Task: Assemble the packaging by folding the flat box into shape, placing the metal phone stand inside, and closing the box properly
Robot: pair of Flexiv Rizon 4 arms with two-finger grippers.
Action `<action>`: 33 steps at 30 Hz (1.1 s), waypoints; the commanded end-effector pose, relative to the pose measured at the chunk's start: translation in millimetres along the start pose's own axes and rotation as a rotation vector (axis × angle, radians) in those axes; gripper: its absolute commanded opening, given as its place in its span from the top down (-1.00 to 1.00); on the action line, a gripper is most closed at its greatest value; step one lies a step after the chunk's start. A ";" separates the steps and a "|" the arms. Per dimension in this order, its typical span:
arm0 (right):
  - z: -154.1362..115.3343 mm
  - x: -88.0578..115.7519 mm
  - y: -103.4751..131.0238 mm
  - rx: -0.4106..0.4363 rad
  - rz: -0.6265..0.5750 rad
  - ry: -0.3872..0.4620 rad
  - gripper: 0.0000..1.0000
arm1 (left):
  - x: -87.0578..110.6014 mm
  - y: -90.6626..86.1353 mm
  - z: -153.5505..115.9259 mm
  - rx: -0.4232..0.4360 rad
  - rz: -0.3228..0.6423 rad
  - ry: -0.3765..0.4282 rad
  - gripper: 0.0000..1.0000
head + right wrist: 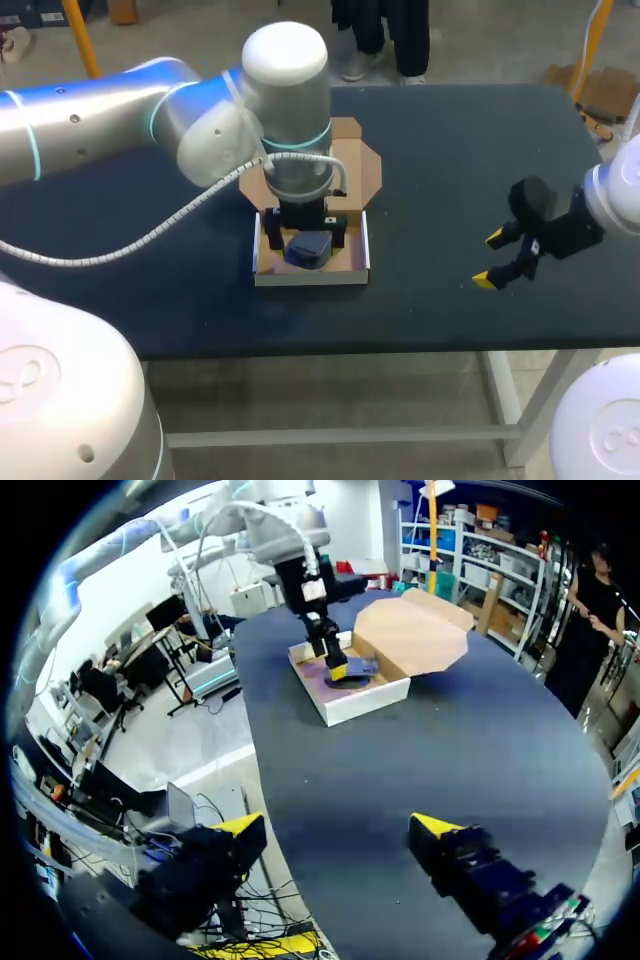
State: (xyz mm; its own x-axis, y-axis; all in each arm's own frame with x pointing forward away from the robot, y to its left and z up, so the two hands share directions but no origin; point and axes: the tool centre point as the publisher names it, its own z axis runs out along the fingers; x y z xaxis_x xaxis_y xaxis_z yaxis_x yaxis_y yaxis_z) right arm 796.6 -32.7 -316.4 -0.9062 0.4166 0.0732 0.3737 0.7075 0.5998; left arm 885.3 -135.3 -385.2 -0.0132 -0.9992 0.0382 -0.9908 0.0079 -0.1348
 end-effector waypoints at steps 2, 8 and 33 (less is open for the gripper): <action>-2.1 0.2 -1.1 -0.005 -0.001 0.004 -1.00 | 3.5 3.1 5.0 -0.006 -0.010 -0.011 -1.00; -2.1 0.2 -1.1 -0.005 -0.001 0.004 -1.00 | 6.7 15.5 8.6 -0.030 -0.031 -0.027 -1.00; -2.1 0.2 -1.1 -0.005 -0.001 0.004 -1.00 | 17.2 80.0 5.0 -0.069 -0.047 -0.038 -1.00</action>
State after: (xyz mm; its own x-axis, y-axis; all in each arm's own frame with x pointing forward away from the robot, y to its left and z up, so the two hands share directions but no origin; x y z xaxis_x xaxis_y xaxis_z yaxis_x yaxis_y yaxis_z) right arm 796.6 -32.8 -316.4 -0.9061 0.4166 0.0732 0.3737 0.7075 0.5998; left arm 815.3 -153.9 -402.4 0.0405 -0.9992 0.0053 -0.9981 -0.0407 -0.0473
